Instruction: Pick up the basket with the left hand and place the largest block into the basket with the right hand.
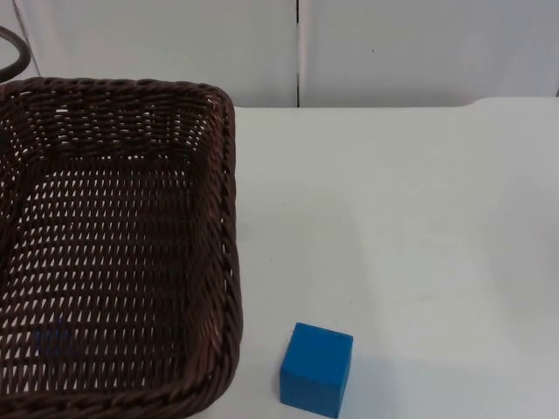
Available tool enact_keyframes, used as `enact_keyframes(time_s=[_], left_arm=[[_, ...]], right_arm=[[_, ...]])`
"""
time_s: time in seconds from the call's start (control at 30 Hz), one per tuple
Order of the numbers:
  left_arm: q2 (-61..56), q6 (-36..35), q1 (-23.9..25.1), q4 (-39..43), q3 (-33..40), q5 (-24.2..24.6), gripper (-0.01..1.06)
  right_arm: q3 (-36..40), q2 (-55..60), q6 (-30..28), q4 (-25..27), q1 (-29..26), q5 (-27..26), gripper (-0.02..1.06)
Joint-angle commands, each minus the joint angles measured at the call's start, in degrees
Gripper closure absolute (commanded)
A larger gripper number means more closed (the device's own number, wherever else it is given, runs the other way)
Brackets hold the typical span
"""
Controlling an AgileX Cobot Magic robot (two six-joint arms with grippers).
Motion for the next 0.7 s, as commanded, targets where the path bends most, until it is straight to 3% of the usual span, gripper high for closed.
enact_keyframes(time_s=[0.0, 0.13, 0.43, 0.67], left_arm=[[-0.7, 0.0, 0.2, -0.9, 0.1, -0.3, 1.05], [-0.7, 0.0, 0.2, -0.7, 0.1, -0.5, 1.05], [-0.7, 0.0, 0.2, -0.7, 0.1, -0.1, 1.05], [-0.7, 0.1, 0.2, -0.6, 0.1, 0.0, 1.05]], right_arm=[[-0.8, 1.8, -4.3, 0.4, 1.6, -0.5, 0.0], [-1.4, 7.3, -8.6, 0.4, 9.0, -3.1, 0.0], [-3.2, 19.1, -8.6, 0.4, 22.9, -5.3, 0.0], [-3.2, 28.9, -9.4, 0.4, 29.8, -13.3, 0.0]])
